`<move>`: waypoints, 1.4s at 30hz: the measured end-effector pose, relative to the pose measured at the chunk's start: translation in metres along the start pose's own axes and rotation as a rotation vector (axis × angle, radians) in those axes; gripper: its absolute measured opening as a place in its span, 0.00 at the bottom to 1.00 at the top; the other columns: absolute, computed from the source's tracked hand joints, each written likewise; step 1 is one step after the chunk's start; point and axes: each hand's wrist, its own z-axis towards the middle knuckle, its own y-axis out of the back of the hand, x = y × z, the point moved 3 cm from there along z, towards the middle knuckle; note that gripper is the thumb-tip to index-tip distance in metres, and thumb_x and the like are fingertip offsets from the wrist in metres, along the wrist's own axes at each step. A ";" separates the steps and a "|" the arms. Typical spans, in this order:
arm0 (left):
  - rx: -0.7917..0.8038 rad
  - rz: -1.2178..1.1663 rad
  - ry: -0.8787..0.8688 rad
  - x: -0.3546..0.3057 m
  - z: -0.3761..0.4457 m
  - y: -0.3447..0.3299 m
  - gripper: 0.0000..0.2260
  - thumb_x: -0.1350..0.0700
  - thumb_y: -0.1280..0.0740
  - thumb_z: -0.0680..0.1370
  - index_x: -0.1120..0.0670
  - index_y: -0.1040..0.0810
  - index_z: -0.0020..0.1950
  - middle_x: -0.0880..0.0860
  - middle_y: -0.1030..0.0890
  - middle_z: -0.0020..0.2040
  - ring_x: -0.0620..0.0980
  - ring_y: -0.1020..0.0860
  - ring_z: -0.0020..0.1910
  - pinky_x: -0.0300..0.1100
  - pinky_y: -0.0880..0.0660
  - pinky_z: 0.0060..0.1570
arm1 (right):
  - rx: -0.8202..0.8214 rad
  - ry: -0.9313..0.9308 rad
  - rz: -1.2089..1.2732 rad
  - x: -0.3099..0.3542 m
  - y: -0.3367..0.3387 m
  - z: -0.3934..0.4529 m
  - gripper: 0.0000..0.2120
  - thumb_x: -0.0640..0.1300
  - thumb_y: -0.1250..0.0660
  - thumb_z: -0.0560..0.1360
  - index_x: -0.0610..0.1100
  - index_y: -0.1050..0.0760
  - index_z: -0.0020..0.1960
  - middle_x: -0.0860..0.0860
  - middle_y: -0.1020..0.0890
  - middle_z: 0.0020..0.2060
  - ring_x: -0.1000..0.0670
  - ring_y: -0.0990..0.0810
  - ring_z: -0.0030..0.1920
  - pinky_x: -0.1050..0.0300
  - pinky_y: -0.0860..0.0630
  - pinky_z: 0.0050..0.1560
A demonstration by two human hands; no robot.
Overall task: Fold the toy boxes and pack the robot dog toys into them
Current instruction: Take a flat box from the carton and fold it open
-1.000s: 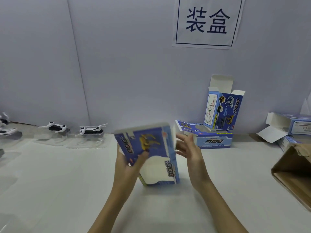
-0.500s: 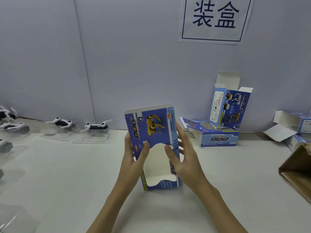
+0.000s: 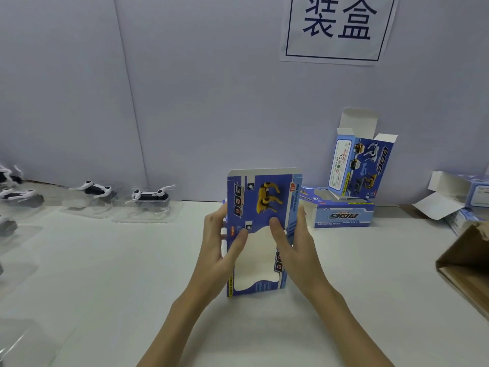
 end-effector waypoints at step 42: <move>-0.004 -0.229 0.050 -0.014 0.005 0.010 0.18 0.40 0.24 0.69 0.43 0.25 0.53 0.33 0.28 0.68 0.42 0.23 0.68 0.65 0.20 0.58 | -0.227 0.148 0.131 0.019 0.006 -0.002 0.20 0.51 0.31 0.79 0.48 0.33 0.67 0.56 0.18 0.55 0.53 0.18 0.58 0.66 0.24 0.56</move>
